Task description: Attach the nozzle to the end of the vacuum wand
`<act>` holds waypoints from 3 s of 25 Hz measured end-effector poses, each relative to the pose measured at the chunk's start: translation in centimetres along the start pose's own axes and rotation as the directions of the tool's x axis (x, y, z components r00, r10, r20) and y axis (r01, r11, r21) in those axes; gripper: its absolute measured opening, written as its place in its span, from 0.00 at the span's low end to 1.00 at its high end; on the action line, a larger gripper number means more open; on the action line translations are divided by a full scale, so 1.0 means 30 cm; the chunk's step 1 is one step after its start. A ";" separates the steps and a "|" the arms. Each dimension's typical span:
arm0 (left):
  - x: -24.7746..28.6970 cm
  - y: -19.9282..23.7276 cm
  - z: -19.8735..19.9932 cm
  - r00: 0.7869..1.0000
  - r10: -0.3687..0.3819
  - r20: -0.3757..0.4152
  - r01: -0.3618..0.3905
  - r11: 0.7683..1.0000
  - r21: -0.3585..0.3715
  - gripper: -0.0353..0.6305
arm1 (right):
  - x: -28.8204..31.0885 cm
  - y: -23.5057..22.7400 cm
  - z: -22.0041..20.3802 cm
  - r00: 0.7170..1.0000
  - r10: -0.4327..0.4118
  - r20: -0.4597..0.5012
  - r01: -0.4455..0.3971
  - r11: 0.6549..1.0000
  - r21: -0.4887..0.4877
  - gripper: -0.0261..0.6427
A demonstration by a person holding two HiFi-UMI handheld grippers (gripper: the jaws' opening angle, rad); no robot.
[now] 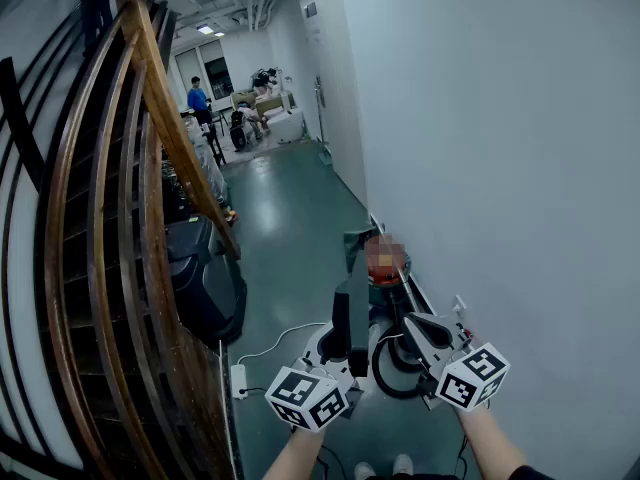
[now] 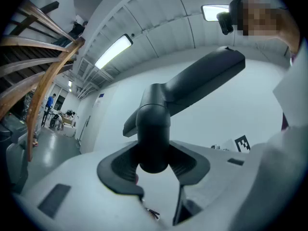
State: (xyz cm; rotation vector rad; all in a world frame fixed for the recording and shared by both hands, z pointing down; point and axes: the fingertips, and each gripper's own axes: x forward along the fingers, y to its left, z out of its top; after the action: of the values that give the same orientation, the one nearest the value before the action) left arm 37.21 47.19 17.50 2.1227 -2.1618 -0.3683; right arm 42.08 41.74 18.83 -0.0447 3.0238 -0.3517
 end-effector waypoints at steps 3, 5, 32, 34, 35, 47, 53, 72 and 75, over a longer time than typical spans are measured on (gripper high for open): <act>-0.005 0.018 -0.005 1.000 0.001 -0.006 -0.001 1.000 0.002 0.32 | 0.015 0.000 -0.005 1.000 -0.002 0.004 0.002 1.000 0.006 0.06; -0.016 0.032 -0.016 1.000 0.002 -0.010 -0.002 1.000 0.000 0.32 | 0.025 0.004 -0.016 1.000 -0.002 0.004 0.002 1.000 0.010 0.06; 0.225 0.587 -0.093 0.997 0.016 -0.078 -0.021 0.997 -0.069 0.32 | 0.453 -0.341 -0.197 0.997 -0.064 -0.046 0.069 0.991 0.111 0.06; 0.290 0.639 -0.093 0.996 0.015 -0.085 -0.021 0.997 -0.069 0.32 | 0.510 -0.405 -0.194 0.997 -0.066 -0.050 0.072 0.991 0.117 0.06; 0.323 0.666 -0.093 0.996 0.016 -0.087 -0.022 0.997 -0.070 0.32 | 0.538 -0.438 -0.195 0.996 -0.067 -0.053 0.073 0.990 0.119 0.06; 0.675 0.938 -0.070 0.994 0.031 -0.103 -0.038 0.997 -0.070 0.32 | 0.832 -0.774 -0.210 0.996 -0.044 -0.081 0.056 0.986 0.157 0.06; 0.763 1.018 -0.066 0.993 0.038 -0.113 -0.045 0.997 -0.057 0.32 | 0.914 -0.851 -0.224 0.996 -0.037 -0.084 0.051 0.983 0.177 0.06; 1.083 1.517 -0.063 0.988 -0.049 -0.143 0.037 0.995 -0.090 0.32 | 1.367 -1.145 -0.299 0.983 -0.159 -0.096 0.176 0.965 0.195 0.06; 1.135 1.614 -0.055 0.987 -0.069 -0.147 0.054 0.993 -0.102 0.32 | 1.453 -1.186 -0.310 0.977 -0.187 -0.104 0.205 0.959 0.195 0.06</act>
State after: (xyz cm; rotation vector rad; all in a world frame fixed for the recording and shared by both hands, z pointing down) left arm -10.54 13.44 26.82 2.0955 -1.9595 -0.3006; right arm -1.58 7.48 31.99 -0.3241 3.0543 -0.6973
